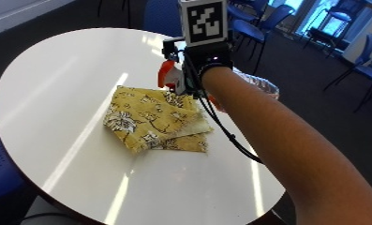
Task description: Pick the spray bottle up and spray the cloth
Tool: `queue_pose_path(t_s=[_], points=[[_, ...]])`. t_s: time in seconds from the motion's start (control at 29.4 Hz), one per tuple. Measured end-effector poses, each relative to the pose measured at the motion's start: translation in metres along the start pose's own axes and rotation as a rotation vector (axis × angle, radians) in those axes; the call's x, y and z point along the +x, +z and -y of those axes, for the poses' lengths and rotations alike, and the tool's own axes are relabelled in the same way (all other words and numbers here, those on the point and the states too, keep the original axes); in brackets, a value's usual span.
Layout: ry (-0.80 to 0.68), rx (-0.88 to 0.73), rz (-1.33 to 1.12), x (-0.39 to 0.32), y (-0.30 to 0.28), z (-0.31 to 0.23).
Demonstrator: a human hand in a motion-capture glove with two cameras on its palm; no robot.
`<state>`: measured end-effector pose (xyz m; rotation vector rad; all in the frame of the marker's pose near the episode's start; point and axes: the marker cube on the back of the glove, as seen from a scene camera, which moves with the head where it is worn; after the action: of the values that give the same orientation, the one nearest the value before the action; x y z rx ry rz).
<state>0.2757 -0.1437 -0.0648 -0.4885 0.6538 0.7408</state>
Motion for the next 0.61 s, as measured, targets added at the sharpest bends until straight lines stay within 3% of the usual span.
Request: queue_pose_path(t_s=[0.37,0.61], points=[[-0.098,-0.126,-0.278,-0.026,0.019,-0.001],[-0.112,-0.173,-0.329,-0.034,0.040,-0.003]])
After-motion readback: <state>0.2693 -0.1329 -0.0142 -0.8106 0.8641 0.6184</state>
